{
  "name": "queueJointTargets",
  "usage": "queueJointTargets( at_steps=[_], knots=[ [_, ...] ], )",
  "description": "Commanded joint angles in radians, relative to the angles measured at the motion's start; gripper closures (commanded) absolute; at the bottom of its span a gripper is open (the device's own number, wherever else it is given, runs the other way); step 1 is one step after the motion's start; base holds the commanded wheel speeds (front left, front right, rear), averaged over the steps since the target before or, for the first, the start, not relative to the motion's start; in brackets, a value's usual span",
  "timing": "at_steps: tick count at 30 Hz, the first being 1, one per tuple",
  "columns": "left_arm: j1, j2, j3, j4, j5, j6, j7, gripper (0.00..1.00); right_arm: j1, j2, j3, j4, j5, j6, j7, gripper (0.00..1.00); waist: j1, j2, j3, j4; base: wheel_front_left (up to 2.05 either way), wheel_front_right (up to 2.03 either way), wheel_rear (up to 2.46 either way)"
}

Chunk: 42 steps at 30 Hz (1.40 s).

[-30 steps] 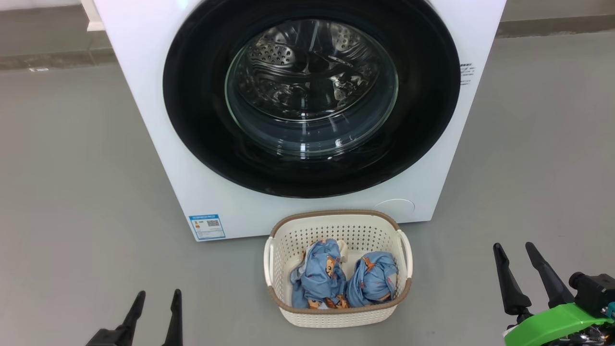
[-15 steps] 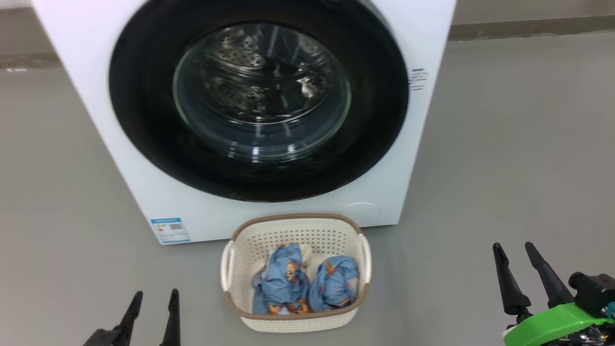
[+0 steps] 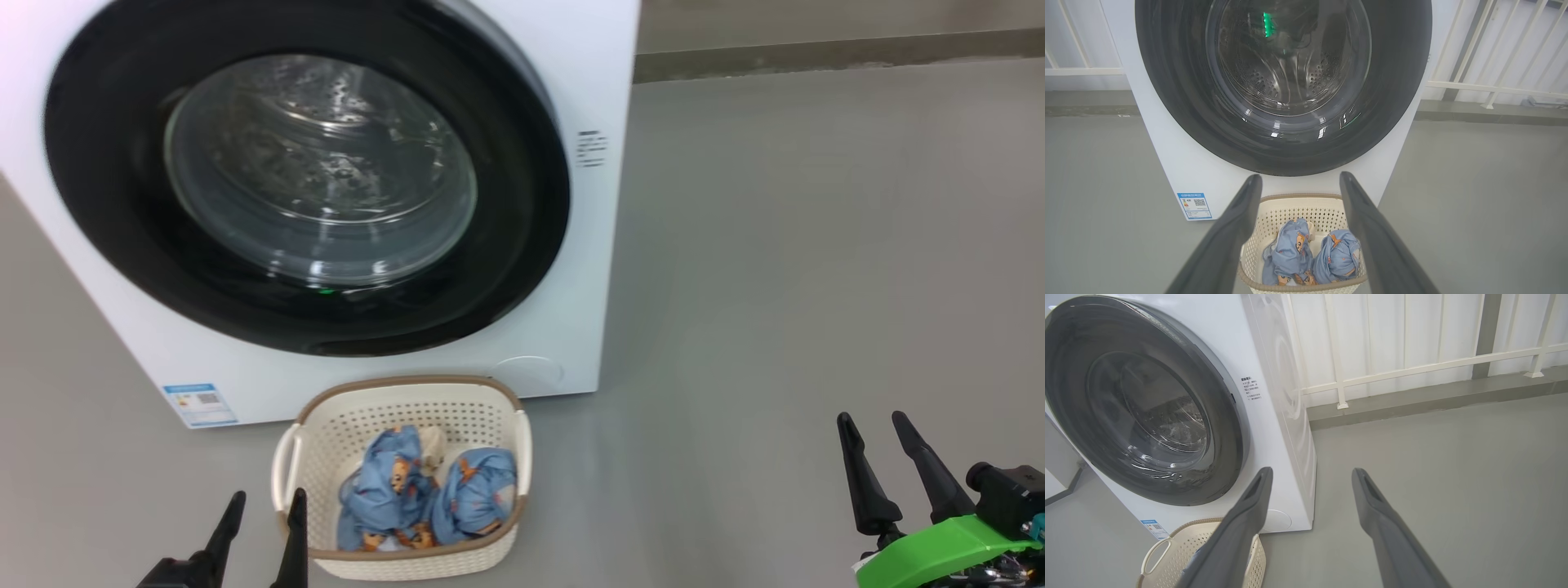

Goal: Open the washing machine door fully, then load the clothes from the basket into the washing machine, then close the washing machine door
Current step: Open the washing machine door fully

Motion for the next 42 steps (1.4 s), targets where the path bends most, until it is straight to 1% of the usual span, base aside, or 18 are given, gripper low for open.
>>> queueJointTargets(
  at_steps=[1, 10, 20, 21, 22, 24, 25, 28, 31, 36, 39, 42],
  knots=[
    [-0.046, 0.007, 0.034, -0.030, -0.003, 0.000, -0.011, 0.00, -0.018, -0.019, 0.014, -0.025, -0.002, 0.006, -0.012, 0.00, 0.0000, -0.0001, 0.000, 0.000, 1.14, 1.00, -2.14],
    [-0.043, 0.006, 0.031, -0.027, -0.005, -0.005, -0.011, 0.00, -0.018, -0.020, 0.010, -0.027, -0.001, 0.006, -0.012, 0.00, 0.0000, -0.0001, 0.000, 0.000, 0.68, 0.68, -1.35],
    [-0.041, 0.001, 0.028, -0.021, -0.006, -0.008, -0.011, 0.00, -0.030, -0.020, 0.015, -0.023, 0.012, 0.006, -0.012, 0.00, 0.0000, -0.0001, 0.005, 0.008, 0.07, 0.07, -0.13],
    [-0.040, 0.000, 0.028, -0.021, -0.007, -0.008, -0.011, 0.00, -0.035, -0.019, 0.018, -0.022, 0.018, 0.006, -0.012, 0.11, 0.0000, -0.0001, 0.006, 0.008, 0.00, 0.00, 0.00],
    [-0.039, -0.001, 0.028, -0.022, -0.007, -0.008, -0.011, 0.00, -0.043, -0.019, 0.022, -0.022, 0.027, 0.006, -0.012, 0.47, 0.0000, -0.0001, 0.007, 0.009, 0.00, 0.00, 0.00],
    [-0.036, -0.003, 0.028, -0.024, -0.007, -0.008, -0.011, 0.00, -0.062, -0.018, 0.029, -0.021, 0.052, 0.006, -0.012, 0.78, 0.0000, -0.0001, 0.011, 0.011, 0.00, 0.00, 0.00],
    [-0.034, -0.004, 0.028, -0.025, -0.008, -0.008, -0.011, 0.00, -0.075, -0.016, 0.032, -0.021, 0.070, 0.006, -0.012, 1.00, 0.0000, -0.0001, 0.013, 0.012, 0.00, 0.00, 0.00],
    [-0.028, -0.008, 0.023, -0.028, -0.012, -0.005, -0.011, 0.00, -0.120, -0.012, 0.050, -0.017, 0.123, 0.006, -0.012, 1.00, 0.0000, -0.0001, 0.018, 0.017, 0.00, 0.00, 0.00],
    [-0.024, -0.012, 0.018, -0.032, -0.019, -0.002, -0.011, 0.00, -0.179, -0.005, 0.073, -0.016, 0.202, 0.006, -0.012, 1.00, 0.0000, -0.0001, 0.026, 0.025, 0.00, 0.00, 0.00],
    [-0.030, -0.016, 0.003, -0.041, -0.029, 0.003, -0.011, 0.00, -0.283, -0.005, 0.112, -0.057, 0.403, 0.006, -0.012, 1.00, 0.0000, -0.0001, 0.049, 0.050, 0.00, 0.00, 0.00],
    [-0.036, -0.017, -0.008, -0.045, -0.035, 0.007, -0.011, 0.00, -0.340, -0.022, 0.118, -0.091, 0.527, 0.006, -0.012, 1.00, 0.0000, -0.0001, 0.067, 0.069, 0.00, 0.00, 0.00],
    [-0.050, -0.018, -0.024, -0.047, -0.041, 0.009, -0.011, 0.00, -0.391, -0.046, 0.114, -0.100, 0.650, 0.006, -0.012, 1.00, 0.0000, -0.0001, 0.094, 0.094, 0.00, 0.00, 0.00]
  ],
)
